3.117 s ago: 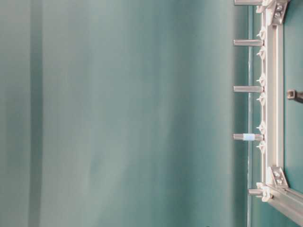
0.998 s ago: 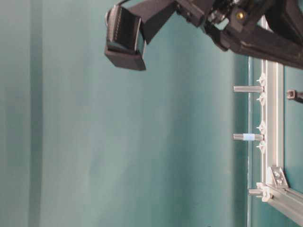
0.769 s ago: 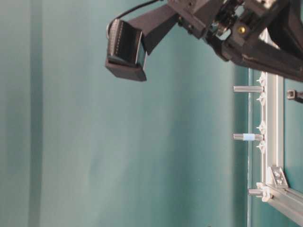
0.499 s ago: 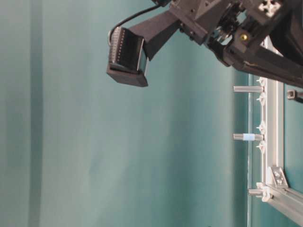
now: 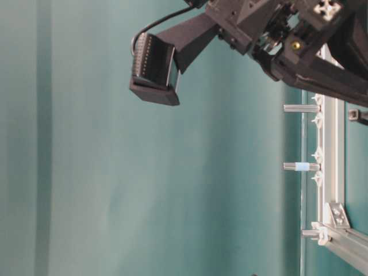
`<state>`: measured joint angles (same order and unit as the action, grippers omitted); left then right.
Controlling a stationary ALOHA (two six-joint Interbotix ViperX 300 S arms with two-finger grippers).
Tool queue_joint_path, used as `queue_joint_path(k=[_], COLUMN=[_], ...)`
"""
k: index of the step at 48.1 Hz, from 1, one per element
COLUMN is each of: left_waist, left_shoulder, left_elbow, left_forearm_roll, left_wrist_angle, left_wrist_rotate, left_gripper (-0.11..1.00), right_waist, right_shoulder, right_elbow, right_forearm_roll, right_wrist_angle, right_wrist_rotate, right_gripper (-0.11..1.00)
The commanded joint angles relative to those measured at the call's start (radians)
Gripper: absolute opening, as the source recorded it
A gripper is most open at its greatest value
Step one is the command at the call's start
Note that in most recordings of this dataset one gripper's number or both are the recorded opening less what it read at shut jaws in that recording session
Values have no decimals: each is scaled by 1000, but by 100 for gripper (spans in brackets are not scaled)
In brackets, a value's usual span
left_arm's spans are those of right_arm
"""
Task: Insert the wire through the string loop located in the center.
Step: 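Move the right gripper left, pushing the plug through the zip-tie loop, then move the left gripper to the plug emerging from the loop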
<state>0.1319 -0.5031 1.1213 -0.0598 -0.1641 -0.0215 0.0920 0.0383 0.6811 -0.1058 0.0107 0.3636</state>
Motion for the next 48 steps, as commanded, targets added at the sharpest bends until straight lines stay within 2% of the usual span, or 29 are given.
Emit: queue_joint_path(k=[1, 20, 37, 48], left_waist=[-18, -120, -143, -156], left_shoulder=[21, 278, 425, 492], left_elbow=[-40, -213, -347, -393], left_forearm_roll=[0, 0, 0, 0], left_wrist_angle=[-3, 43, 64, 64], left_wrist_rotate=[-8, -6, -8, -9], left_gripper=[75, 75, 75, 76], right_waist=[2, 2, 2, 0], right_shoulder=[-12, -12, -12, -14], right_elbow=[-18, -21, -21, -21], right_forearm_roll=[-2, -2, -2, -2], right_wrist_angle=[-6, -6, -6, -6], right_wrist_rotate=[0, 0, 0, 0], right_gripper=[8, 8, 8, 8])
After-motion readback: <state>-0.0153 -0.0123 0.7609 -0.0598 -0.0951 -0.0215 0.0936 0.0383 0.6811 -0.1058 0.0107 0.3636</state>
